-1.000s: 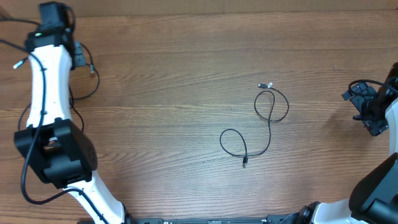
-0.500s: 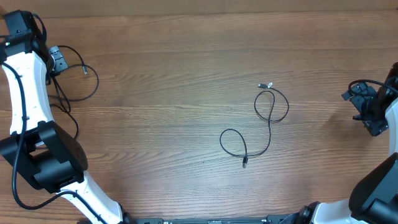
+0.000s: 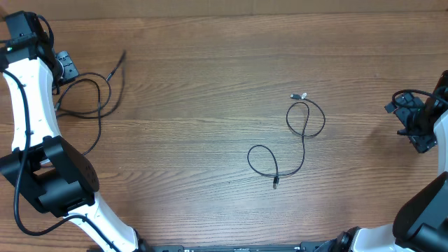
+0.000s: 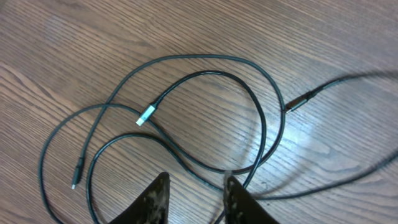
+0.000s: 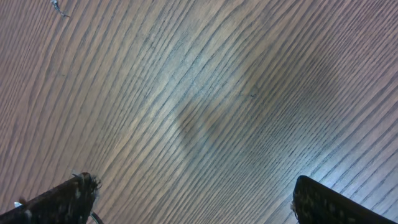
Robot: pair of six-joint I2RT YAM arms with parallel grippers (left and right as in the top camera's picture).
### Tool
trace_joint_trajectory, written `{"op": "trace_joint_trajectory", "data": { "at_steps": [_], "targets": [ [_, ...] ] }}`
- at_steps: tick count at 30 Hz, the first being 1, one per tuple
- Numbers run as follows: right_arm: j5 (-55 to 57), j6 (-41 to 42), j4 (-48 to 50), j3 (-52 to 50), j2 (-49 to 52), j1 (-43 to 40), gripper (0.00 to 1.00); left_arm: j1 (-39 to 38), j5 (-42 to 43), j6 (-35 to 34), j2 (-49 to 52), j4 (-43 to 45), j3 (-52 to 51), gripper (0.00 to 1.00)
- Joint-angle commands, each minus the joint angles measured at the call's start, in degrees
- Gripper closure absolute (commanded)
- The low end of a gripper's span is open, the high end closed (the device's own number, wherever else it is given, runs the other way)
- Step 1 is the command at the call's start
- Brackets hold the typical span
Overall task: Untangle cables
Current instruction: 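Lower the cable onto the left cable pile and open the left gripper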
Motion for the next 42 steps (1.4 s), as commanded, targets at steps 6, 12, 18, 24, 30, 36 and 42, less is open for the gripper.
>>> {"op": "trace_joint_trajectory", "data": {
  "at_steps": [6,12,18,24,30,36,42],
  "targets": [
    [0.39,-0.04,0.26,-0.11,-0.31,-0.13,0.00,0.09,9.75,-4.02,-0.24,-0.09,-1.88,0.85],
    [0.39,-0.04,0.26,-0.11,-0.31,-0.13,0.00,-0.98,20.90,-3.98,2.25,-0.07,-3.21,0.95],
    [0.39,-0.04,0.24,-0.11,-0.31,-0.13,0.00,-5.11,22.03,-3.28,6.03,-0.28,-3.34,0.96],
    [0.39,-0.04,0.24,-0.11,-0.31,-0.13,0.00,-10.80,21.59,-0.87,10.16,-0.46,-3.43,0.96],
    [0.42,-0.04,0.24,-0.11,-0.31,-0.13,0.00,-15.87,13.49,0.57,12.68,-0.22,-3.43,0.96],
    [0.39,-0.04,0.26,-0.11,-0.31,-0.13,0.00,-17.03,1.73,0.52,14.25,-0.26,-3.43,0.95],
    [0.39,-0.04,0.26,-0.11,-0.31,-0.13,0.00,-14.97,-7.06,-1.70,14.73,-0.85,-4.15,0.90]
  ]
}}
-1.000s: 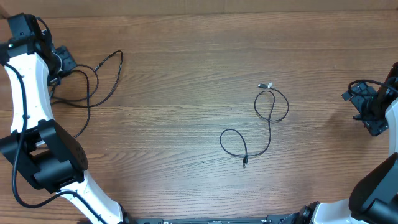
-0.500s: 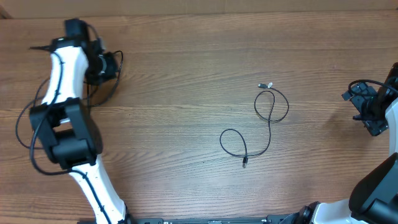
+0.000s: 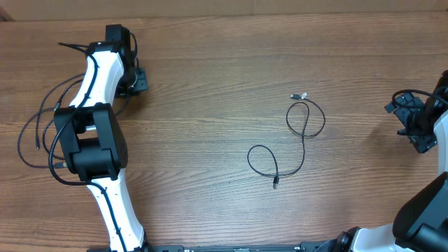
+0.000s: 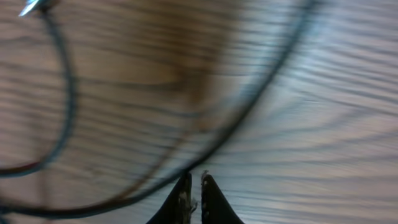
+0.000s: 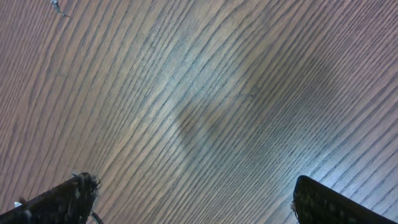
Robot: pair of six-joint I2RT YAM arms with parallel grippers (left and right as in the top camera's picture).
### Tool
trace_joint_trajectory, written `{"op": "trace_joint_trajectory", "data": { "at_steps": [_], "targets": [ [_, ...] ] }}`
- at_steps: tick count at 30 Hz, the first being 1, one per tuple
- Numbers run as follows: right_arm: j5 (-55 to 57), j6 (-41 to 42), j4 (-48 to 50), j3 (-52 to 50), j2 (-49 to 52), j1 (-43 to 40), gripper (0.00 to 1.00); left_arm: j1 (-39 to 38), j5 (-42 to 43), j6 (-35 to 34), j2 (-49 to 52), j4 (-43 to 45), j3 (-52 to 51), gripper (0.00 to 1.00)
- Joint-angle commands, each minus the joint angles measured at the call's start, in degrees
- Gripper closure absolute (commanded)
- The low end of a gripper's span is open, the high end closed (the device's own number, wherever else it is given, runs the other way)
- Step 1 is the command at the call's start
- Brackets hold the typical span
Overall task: Untangle cables
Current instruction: 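Lower the cable onto the left cable pile and open the left gripper, then move the left gripper rightward to the remaining cable at center-right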
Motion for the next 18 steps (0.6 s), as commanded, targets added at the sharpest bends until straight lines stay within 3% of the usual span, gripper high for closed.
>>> {"op": "trace_joint_trajectory", "data": {
  "at_steps": [1,7,18],
  "targets": [
    [0.39,-0.04,0.28,-0.11,-0.31,-0.13,0.00,2.32,-8.61,-2.45,0.98,-0.50,-1.09,0.90],
    [0.39,-0.04,0.28,-0.11,-0.31,-0.13,0.00,6.29,-1.81,-5.14,0.98,-1.07,-2.08,0.92],
    [0.39,-0.04,0.28,-0.11,-0.31,-0.13,0.00,4.72,7.21,-1.53,0.28,-4.24,-2.05,0.96]
  ]
}}
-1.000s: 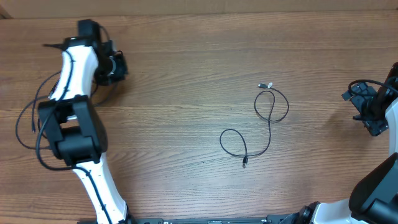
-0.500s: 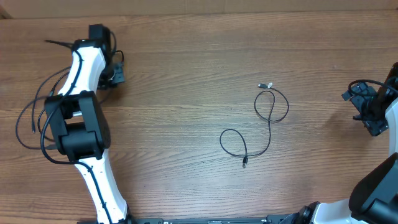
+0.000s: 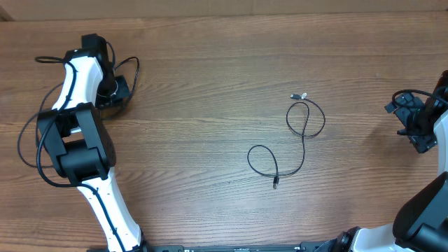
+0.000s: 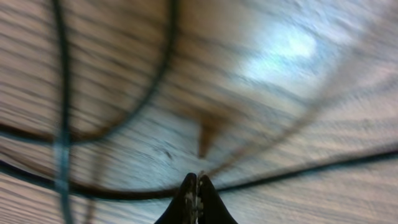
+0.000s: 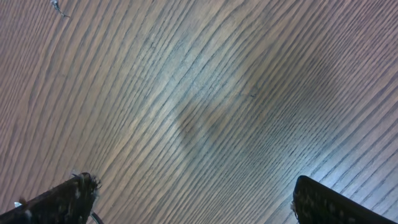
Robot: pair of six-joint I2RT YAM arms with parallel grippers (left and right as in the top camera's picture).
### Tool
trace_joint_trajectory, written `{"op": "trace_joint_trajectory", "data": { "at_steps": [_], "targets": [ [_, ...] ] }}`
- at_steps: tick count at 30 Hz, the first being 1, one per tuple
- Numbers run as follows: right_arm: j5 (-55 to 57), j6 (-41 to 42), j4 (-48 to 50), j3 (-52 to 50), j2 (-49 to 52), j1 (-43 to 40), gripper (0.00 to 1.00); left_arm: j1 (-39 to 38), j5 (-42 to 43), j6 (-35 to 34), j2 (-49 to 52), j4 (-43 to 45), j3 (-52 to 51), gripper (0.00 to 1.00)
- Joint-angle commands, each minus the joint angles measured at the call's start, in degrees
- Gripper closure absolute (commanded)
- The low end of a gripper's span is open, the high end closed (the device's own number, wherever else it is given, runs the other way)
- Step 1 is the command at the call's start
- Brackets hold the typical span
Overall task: Untangle cables
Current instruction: 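Move the left gripper rightward to the remaining cable at center-right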
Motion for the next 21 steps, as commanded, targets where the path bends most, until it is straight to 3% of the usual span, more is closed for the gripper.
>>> {"op": "trace_joint_trajectory", "data": {
  "at_steps": [1,7,13,21],
  "targets": [
    [0.39,-0.02,0.22,-0.11,-0.31,-0.13,0.00,-1.97,4.11,1.55,-0.48,-1.49,-0.50,0.96],
    [0.39,-0.02,0.22,-0.11,-0.31,-0.13,0.00,-5.01,6.29,0.94,-3.48,-3.74,-0.50,0.96],
    [0.42,-0.02,0.22,-0.11,-0.31,-0.13,0.00,-10.51,16.50,0.94,-4.04,-8.02,-0.83,0.96],
    [0.39,-0.02,0.20,-0.11,-0.31,-0.13,0.00,-20.04,17.99,0.46,-4.04,-12.55,-1.05,0.95]
  ]
}}
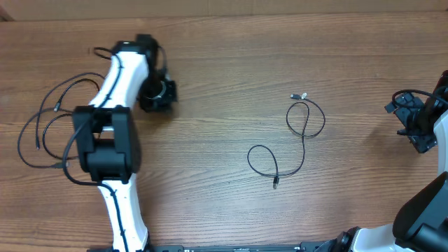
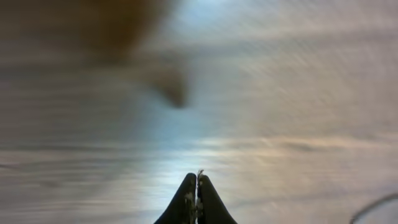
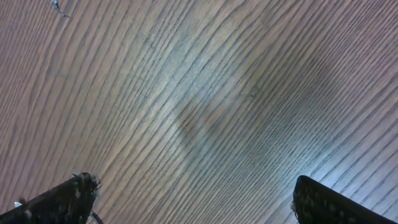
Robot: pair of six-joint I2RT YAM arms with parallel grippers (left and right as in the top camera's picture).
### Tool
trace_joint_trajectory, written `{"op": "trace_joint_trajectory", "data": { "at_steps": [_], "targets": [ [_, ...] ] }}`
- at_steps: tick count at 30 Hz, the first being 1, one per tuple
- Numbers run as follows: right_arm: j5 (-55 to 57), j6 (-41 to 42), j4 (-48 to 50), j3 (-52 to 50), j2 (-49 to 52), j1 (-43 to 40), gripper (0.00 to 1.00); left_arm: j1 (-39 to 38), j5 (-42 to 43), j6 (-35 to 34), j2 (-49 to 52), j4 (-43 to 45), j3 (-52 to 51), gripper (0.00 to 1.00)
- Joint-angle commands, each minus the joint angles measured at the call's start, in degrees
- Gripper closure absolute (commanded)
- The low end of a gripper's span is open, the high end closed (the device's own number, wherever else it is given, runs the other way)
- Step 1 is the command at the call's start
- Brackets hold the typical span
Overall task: Untangle cables
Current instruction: 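Move the left gripper rightward to the remaining cable at center-right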
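Observation:
Two dark cables lie in overlapping loops (image 1: 42, 133) at the table's left edge, partly under my left arm. A third black cable (image 1: 302, 143) lies by itself in the middle, curled into two loops, with its silver plug (image 1: 299, 96) at the top. My left gripper (image 1: 159, 94) is to the right of the left loops and is shut. In the blurred left wrist view its tips (image 2: 197, 176) meet with no cable visible between them, and a dark strand (image 2: 373, 208) shows at the lower right corner. My right gripper (image 1: 413, 129) stays open at the far right over bare wood (image 3: 189, 183).
The wooden table (image 1: 224, 63) fills the overhead view. The lone cable's silver plug (image 3: 59, 7) shows small in the right wrist view's top left corner. My left arm's base link (image 1: 105, 150) lies over part of the left loops.
My left gripper, still shut, has moved right from beside the left cables to a spot near the table's upper middle-left. The left loops have shifted slightly. The right arm is unchanged.
First my left gripper was open at the far left over the two tangled cables. Then it was nearly shut further right with the loops spread toward the left edge, then shut back nearer them. Now it is shut further right. The middle cable and right arm never moved.

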Motion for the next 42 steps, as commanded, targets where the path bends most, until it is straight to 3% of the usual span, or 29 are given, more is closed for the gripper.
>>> {"op": "trace_joint_trajectory", "data": {
  "at_steps": [1,22,34,38,42],
  "targets": [
    [0.37,-0.02,0.22,-0.11,-0.31,-0.11,0.00,-5.14,2.40,-0.42,-1.88,-0.98,-0.66,0.96],
    [0.37,-0.02,0.22,-0.11,-0.31,-0.11,0.00,-37.62,2.14,-16.92,-1.88,7.50,-0.66,0.95],
    [0.37,-0.02,0.20,-0.11,-0.31,-0.11,0.00,-43.60,0.37,-22.01,-1.88,7.37,-0.66,0.95],
    [0.37,-0.02,0.22,-0.11,-0.31,-0.11,0.00,-44.78,-0.22,-26.77,-1.88,6.67,-0.92,0.85],
    [0.37,-0.02,0.22,-0.11,-0.31,-0.11,0.00,-46.38,-1.97,-32.02,-1.88,7.87,-0.92,0.67]
  ]
}}
